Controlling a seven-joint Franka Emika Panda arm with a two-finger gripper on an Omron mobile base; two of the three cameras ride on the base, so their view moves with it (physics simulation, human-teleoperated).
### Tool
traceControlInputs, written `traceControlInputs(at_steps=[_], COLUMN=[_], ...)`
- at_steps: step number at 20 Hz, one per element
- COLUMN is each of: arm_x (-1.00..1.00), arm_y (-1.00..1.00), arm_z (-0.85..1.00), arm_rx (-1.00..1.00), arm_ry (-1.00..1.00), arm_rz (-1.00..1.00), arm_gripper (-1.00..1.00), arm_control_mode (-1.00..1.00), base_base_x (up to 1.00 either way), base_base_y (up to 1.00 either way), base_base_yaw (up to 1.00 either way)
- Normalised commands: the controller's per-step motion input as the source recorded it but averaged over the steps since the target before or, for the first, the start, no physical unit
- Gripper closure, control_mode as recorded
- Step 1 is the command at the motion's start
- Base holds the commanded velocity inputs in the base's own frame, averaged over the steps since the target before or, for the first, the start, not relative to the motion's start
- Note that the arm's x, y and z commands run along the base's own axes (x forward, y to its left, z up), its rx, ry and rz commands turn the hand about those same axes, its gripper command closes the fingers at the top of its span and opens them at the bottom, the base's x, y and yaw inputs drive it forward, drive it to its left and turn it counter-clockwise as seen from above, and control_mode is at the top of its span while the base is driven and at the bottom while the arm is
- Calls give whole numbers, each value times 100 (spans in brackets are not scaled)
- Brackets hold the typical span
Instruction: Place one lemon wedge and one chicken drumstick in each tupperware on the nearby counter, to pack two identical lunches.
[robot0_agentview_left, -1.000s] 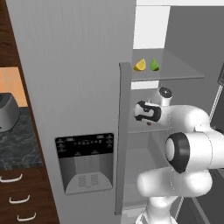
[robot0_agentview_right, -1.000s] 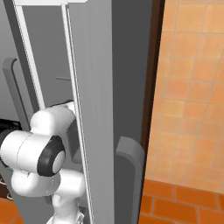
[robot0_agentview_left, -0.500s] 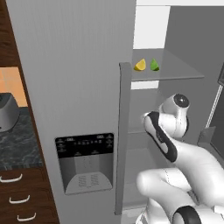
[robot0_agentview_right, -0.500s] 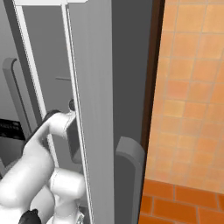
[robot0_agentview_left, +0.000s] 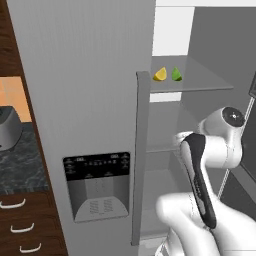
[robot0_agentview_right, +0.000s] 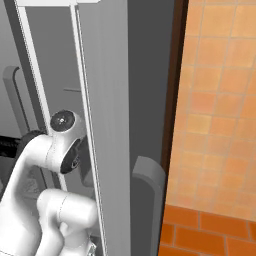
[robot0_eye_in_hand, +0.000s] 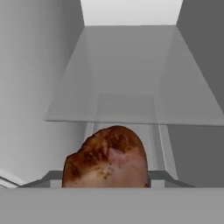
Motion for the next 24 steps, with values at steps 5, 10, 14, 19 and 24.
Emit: traceControlInputs(at_steps=[5,10,14,19,24], arm_x=[-20,0,0,0,0], arm_y=[5,0,0,0,0], arm_z=[0,0,0,0,0], arm_rx=[-2,0,0,0,0], arm_ry=[-2,0,0,0,0], arm_rz=[1,0,0,0,0], arm_gripper=[100,100,100,100,100], arm_control_mode=[100,100,100,100,100], base_base_x=[-77,-26,11,40,51], base_base_y=[61,100,100,100,100], base_base_yaw=[13,11,7,6,4])
